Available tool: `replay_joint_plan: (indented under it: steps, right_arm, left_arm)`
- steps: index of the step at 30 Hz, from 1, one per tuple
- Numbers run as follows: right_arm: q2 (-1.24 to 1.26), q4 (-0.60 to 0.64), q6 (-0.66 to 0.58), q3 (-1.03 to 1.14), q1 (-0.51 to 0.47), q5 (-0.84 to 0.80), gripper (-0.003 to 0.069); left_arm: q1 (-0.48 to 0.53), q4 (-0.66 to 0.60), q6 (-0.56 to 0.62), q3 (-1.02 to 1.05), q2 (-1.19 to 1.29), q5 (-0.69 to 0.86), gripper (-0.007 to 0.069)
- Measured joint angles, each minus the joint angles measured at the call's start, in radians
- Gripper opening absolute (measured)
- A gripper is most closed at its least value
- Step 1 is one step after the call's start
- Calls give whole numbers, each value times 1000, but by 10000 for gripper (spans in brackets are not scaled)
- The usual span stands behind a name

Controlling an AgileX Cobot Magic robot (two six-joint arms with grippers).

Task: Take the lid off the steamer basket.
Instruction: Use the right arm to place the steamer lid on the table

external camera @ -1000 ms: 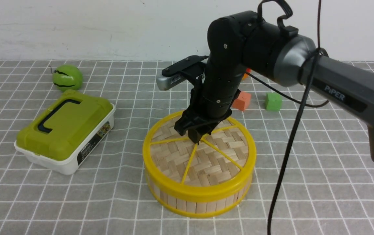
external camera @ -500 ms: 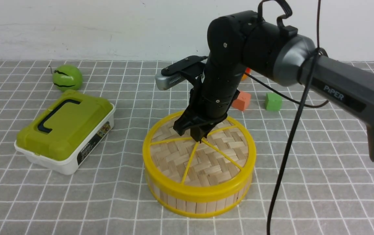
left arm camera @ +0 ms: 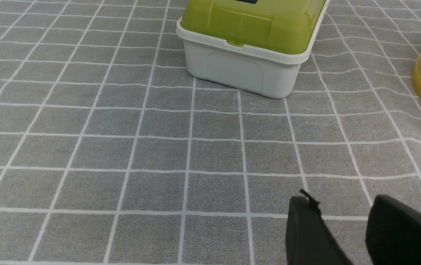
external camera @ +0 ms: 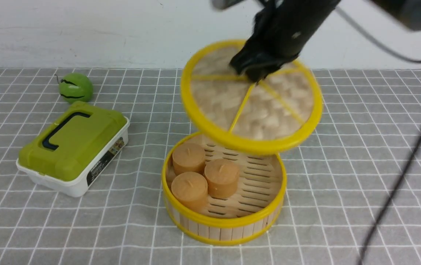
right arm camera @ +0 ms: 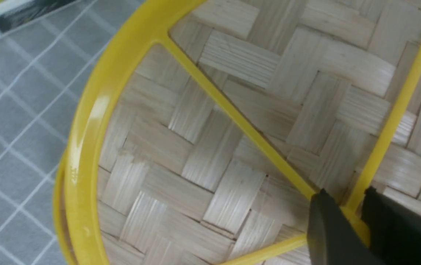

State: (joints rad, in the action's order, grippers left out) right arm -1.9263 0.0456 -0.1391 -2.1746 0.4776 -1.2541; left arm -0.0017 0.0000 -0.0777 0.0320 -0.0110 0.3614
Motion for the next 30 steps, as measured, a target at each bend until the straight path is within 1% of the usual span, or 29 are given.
replay_joint_plan:
  steps: [3, 4, 7, 8, 9, 12, 13, 14, 21, 25, 30]
  right_arm:
    - [68, -2, 0, 53, -65, 3, 79]
    - [78, -2, 0, 60, -70, 3, 79]
    - [163, -6, -6, 225, -163, 1, 79]
    - [163, -5, -7, 235, -168, 1, 79]
    - [194, -10, -18, 328, -214, 0, 79]
    - [207, -15, -36, 471, -279, 0, 79]
    - [207, -15, -36, 471, -279, 1, 79]
    - [206, -16, -38, 552, -307, 17, 79]
    - [157, 3, -38, 747, -362, 216, 79]
    - [98, 8, -38, 765, -367, 274, 79]
    - [9, 51, -38, 767, -367, 308, 87]
  left_arm:
    - [0, 0, 0, 0, 0, 0, 239]
    - [0, 0, 0, 0, 0, 0, 239]
    - [0, 0, 0, 0, 0, 0, 239]
    - [0, 0, 0, 0, 0, 0, 239]
    - [0, 0, 0, 0, 0, 0, 239]
    - [0, 0, 0, 0, 0, 0, 239]
    - [0, 0, 0, 0, 0, 0, 239]
    - [0, 0, 0, 0, 0, 0, 239]
    - [0, 0, 0, 0, 0, 0, 239]
    - [0, 0, 0, 0, 0, 0, 239]
    - [0, 0, 0, 0, 0, 0, 239]
